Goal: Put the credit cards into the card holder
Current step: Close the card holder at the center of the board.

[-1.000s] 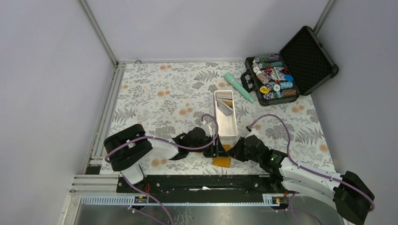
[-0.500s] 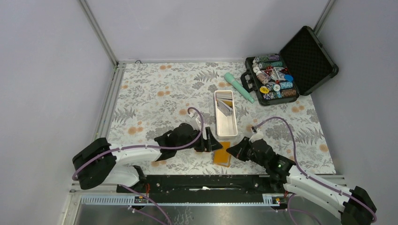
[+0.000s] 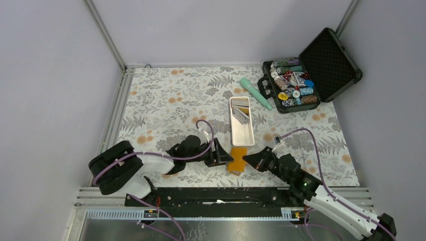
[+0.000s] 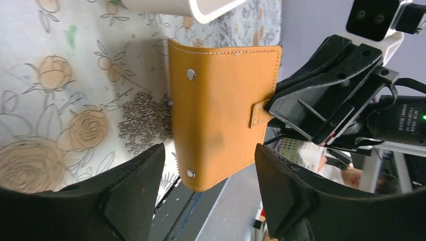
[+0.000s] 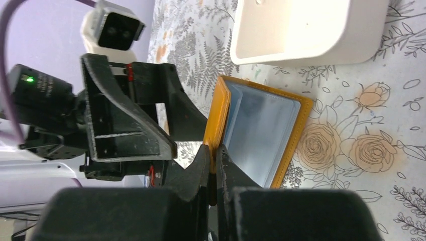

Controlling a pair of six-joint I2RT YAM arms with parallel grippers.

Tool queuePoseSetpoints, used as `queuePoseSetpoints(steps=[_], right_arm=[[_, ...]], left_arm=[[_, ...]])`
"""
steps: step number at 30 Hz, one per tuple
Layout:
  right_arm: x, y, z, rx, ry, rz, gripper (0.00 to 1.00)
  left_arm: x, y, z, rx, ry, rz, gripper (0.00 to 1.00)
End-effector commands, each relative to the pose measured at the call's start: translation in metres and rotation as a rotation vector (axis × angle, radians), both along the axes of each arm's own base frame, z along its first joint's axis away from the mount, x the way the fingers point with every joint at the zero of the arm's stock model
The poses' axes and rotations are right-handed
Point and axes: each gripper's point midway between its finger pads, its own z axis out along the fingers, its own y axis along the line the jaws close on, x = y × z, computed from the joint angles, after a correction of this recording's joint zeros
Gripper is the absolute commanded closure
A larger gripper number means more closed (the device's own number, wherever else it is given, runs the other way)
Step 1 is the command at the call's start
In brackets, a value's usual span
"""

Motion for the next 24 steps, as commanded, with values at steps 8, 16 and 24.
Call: queuePoseSetpoints(steps=[8, 16, 24], right_arm=[[0.005, 0.006, 0.034, 0.110, -0.110, 0.004, 1.00], [0.004, 0.010, 0.041, 0.121, -0.130, 0.029, 1.00], [0.004, 0.008, 0.032, 0.100, -0.104, 0.017, 1.00]], left_arm=[[-0.004, -0.020, 0.038, -0.207, -0.015, -0.074, 0.46], [-0.006, -0.023, 0.043, -0.222, -0.014, -0.092, 0.69], [-0.006, -0.022, 0.050, -0.243, -0.023, -0.087, 0.95]])
